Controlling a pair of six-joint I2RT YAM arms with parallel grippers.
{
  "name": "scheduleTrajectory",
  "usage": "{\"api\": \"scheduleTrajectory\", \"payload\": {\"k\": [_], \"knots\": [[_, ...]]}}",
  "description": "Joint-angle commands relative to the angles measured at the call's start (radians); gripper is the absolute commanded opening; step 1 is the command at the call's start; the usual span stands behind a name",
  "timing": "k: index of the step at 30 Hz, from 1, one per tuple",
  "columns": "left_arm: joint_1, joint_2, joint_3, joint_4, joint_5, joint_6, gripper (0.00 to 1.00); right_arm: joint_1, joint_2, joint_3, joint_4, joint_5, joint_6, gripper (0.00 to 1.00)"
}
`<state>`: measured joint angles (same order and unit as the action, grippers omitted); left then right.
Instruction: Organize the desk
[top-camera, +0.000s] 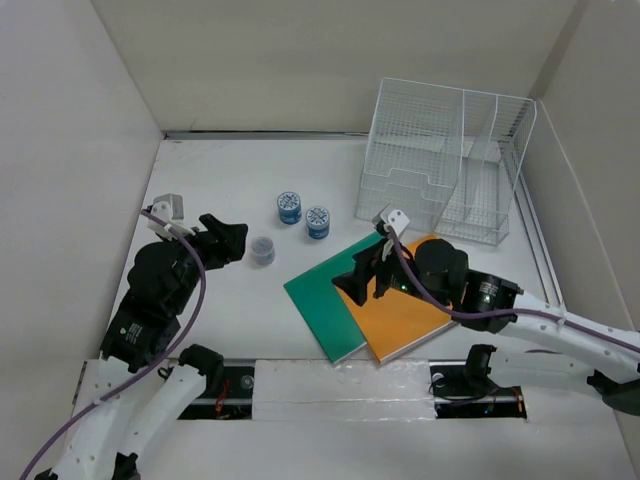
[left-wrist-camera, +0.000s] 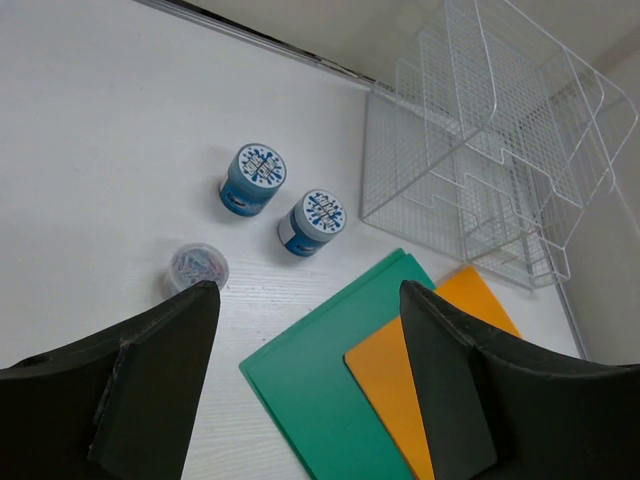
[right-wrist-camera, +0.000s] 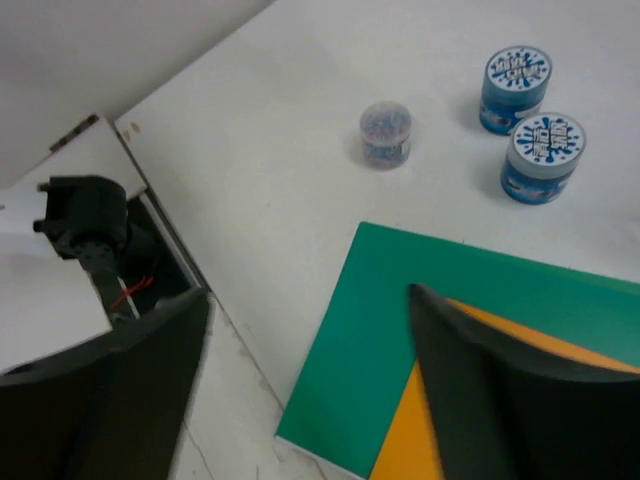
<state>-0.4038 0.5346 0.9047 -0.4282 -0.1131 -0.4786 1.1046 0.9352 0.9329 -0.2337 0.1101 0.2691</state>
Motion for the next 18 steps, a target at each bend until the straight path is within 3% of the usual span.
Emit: {"api": "scheduleTrajectory", "payload": {"k": [1, 3, 4, 5, 6, 12, 15, 18], "knots": [[0.003, 0.004, -0.006, 0.079, -0.016, -0.017, 0.70, 0.014, -0.003, -0.008, 0.089, 0.089, 0.010, 0.75], [0.003, 0.016, -0.006, 0.056, -0.026, -0.015, 0.70, 0.014, 0.001, -0.012, 0.111, 0.097, 0.002, 0.48], [0.003, 0.019, -0.010, 0.054, -0.030, -0.015, 0.68, 0.023, 0.004, -0.013, 0.112, 0.105, 0.002, 0.12], [0.003, 0.019, -0.024, 0.055, -0.046, -0.017, 0.66, 0.023, 0.013, -0.011, 0.112, 0.112, 0.004, 0.03], [0.003, 0.018, -0.030, 0.051, -0.056, -0.017, 0.65, 0.023, 0.017, -0.009, 0.108, 0.118, 0.004, 0.00], [0.003, 0.143, -0.013, -0.040, -0.187, -0.002, 0.60, 0.023, -0.010, -0.046, 0.131, 0.155, 0.015, 0.00], [0.003, 0.269, 0.023, -0.043, -0.208, -0.020, 0.66, 0.023, -0.065, -0.117, 0.169, 0.192, 0.038, 0.17], [0.003, 0.420, 0.025, 0.033, -0.214, -0.028, 0.71, 0.023, -0.125, -0.173, 0.172, 0.177, 0.074, 0.55]]}}
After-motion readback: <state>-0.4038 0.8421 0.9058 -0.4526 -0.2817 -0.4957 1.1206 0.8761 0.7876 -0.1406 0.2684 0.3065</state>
